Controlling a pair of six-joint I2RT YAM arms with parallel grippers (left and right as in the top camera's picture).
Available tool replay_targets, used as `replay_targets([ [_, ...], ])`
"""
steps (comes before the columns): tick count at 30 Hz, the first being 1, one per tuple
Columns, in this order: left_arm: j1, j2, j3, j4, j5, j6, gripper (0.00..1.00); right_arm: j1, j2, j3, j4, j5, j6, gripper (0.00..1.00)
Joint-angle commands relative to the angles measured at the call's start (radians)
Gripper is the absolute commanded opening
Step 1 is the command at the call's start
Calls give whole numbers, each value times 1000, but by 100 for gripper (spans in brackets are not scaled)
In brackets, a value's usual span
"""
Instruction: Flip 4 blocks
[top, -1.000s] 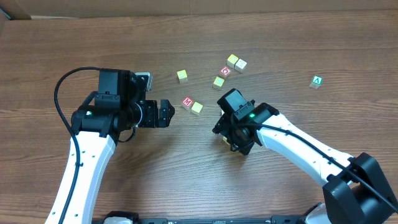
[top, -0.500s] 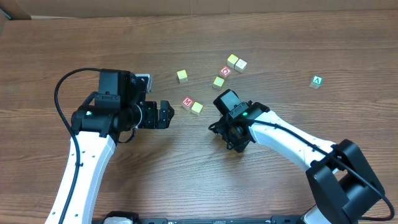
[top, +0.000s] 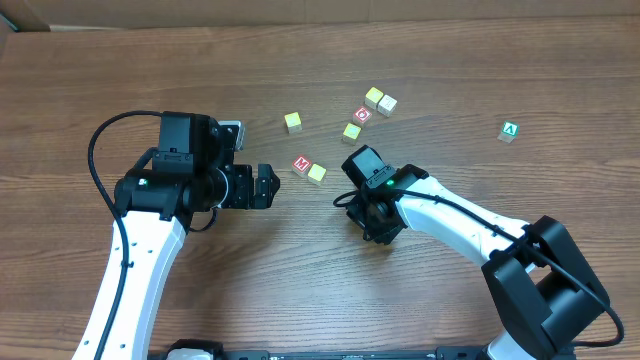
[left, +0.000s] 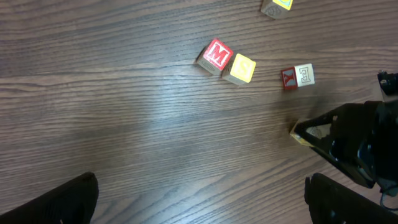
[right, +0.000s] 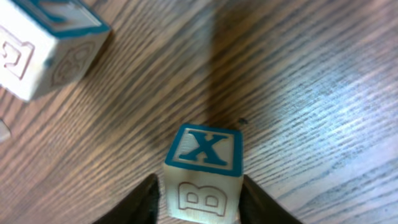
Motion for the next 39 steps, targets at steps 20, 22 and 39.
replay_targets([
  [20, 4, 5, 18, -20, -5, 15, 100, -7, -168, 21, -104, 33, -425, 29],
  [22, 4, 5, 18, -21, -5, 15, 100, -7, -209, 21, -152, 33, -468, 29],
  [39, 4, 5, 18, -20, -5, 15, 100, 138, -249, -126, -286, 66, -682, 29],
])
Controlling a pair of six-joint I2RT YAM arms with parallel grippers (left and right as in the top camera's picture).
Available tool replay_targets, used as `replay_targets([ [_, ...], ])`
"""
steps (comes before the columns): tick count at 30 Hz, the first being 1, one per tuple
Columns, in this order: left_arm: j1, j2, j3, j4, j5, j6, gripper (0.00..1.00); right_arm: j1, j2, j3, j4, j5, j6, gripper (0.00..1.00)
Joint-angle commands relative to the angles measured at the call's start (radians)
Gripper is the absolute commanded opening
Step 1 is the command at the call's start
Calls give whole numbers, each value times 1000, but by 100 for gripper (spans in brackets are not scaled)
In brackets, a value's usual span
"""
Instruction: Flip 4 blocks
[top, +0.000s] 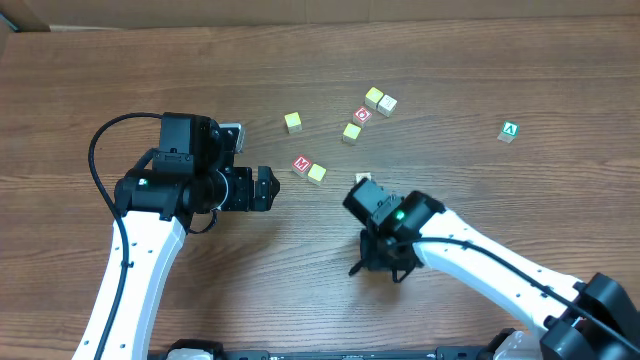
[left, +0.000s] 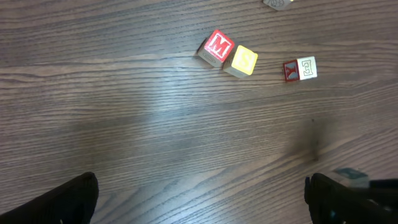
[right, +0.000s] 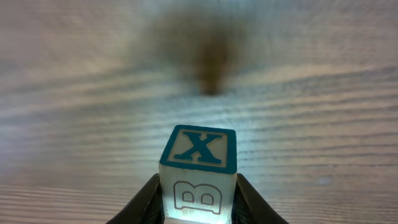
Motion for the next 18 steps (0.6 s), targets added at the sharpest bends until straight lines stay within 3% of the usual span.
replay_targets([
  [1, 4, 5, 18, 1, -5, 15, 100, 3, -6, -57, 10, 24, -34, 29],
  [18, 4, 5, 18, -24, -2, 15, 100, 0, -4, -108, 124, 28, -70, 31],
])
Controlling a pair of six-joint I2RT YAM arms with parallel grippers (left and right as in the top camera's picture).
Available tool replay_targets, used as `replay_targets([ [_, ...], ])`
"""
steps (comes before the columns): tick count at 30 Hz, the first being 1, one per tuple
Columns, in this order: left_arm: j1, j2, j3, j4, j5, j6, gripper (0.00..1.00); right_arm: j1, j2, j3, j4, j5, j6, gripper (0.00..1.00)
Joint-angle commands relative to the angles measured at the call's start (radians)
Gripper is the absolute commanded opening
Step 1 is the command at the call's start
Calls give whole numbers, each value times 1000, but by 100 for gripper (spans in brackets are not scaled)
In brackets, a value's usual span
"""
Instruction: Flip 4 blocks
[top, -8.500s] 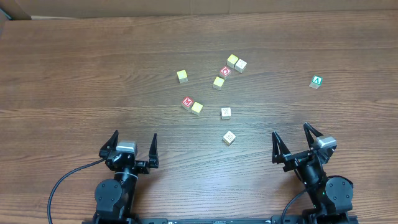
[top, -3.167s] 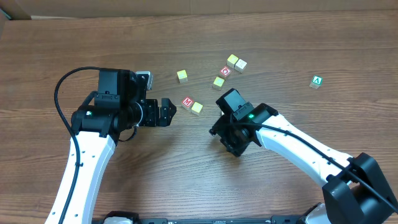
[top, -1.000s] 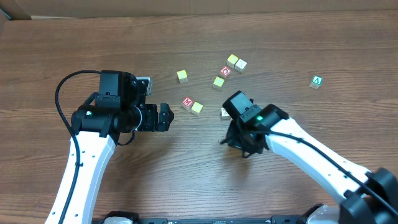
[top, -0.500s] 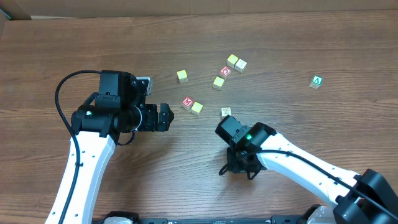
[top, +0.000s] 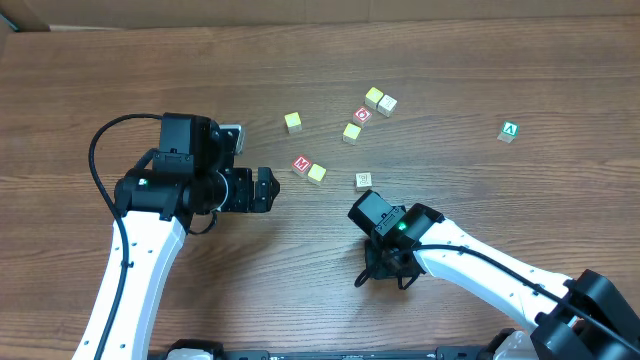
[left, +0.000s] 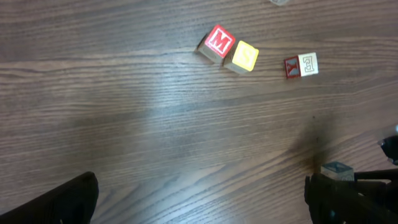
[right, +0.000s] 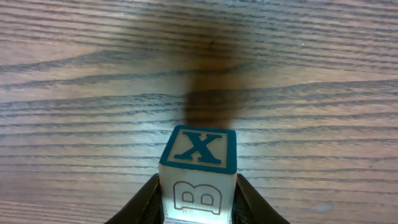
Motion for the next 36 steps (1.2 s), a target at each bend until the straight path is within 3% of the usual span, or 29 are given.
replay_targets([
  [1, 4, 5, 18, -9, -2, 14, 100, -1, -4, -1, 13, 13, -7, 31],
  [22, 4, 5, 18, -27, -2, 15, 100, -43, -3, -60, 72, 24, 8, 33],
  [30, 4, 5, 18, -27, -2, 15, 100, -43, -3, -60, 74, 23, 8, 45],
  [36, 4, 5, 18, -28, -3, 15, 100, -43, -3, -55, 74, 31, 8, 45],
])
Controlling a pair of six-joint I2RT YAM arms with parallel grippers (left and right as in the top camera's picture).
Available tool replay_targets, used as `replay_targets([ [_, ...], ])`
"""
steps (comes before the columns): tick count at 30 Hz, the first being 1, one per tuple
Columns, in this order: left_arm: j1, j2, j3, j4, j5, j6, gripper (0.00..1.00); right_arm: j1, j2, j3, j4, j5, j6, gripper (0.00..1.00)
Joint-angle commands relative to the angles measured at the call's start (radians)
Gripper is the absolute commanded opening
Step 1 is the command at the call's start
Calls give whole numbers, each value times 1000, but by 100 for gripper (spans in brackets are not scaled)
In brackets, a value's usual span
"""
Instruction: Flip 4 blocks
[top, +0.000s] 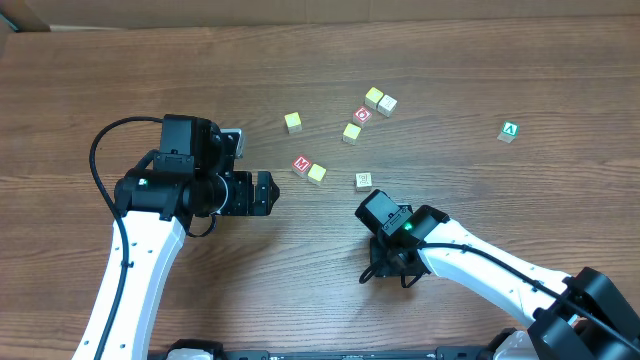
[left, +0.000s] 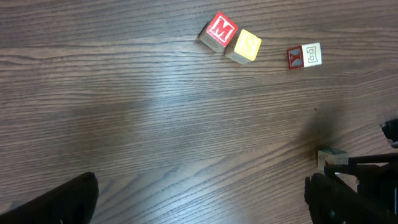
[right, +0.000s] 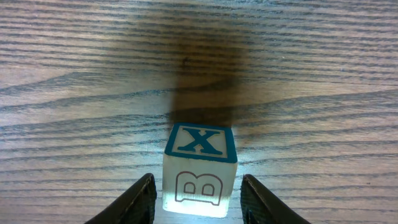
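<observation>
A wooden block with a blue X on its far face and a B on the face toward the camera stands on the table between the fingers of my right gripper. The jaws are open, with a gap on each side of the block. In the left wrist view the same block shows just ahead of the right arm. The overhead view has my right gripper covering it. My left gripper hovers open and empty left of centre, its fingers at the frame's edges.
A red M block and a yellow S block touch each other mid-table, with an E/Y block to their right. Several more blocks lie farther back. A green A block sits alone at the far right.
My right gripper has opened and let go of the X block, which now stands on the table between the spread fingers. The left arm has hardly moved.
My right gripper was shut on the X block down beside the E/Y block. It then held the block nearer the front of the table, and later low over the wood there. Now the block is on the table and released.
</observation>
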Motion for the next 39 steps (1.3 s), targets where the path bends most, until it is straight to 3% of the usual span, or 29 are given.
replay_targets([
  [1, 4, 5, 18, 1, -2, 15, 100, -6, -4, 6, -2, 31, -1, 46],
  [17, 4, 9, 18, -1, 26, 19, 100, -6, -187, 579, -372, 141, 40, 50],
  [21, -22, 50, 18, 6, 89, 68, 91, -6, -259, 692, -481, 140, 80, 50],
  [25, -103, 150, 18, 29, 84, 58, 88, -6, -333, 748, -544, 109, 79, 50],
  [32, -287, 350, 24, 195, 84, -100, 86, -6, -444, 755, -626, 51, 79, 56],
  [33, -311, 372, 29, 222, 84, -118, 90, -6, -452, 755, -645, 48, 80, 56],
  [34, -337, 399, 37, 251, 84, -135, 100, -6, -457, 755, -659, 45, 79, 58],
  [39, -437, 489, 110, 321, 111, -84, 100, -6, -456, 755, -717, 31, 79, 61],
])
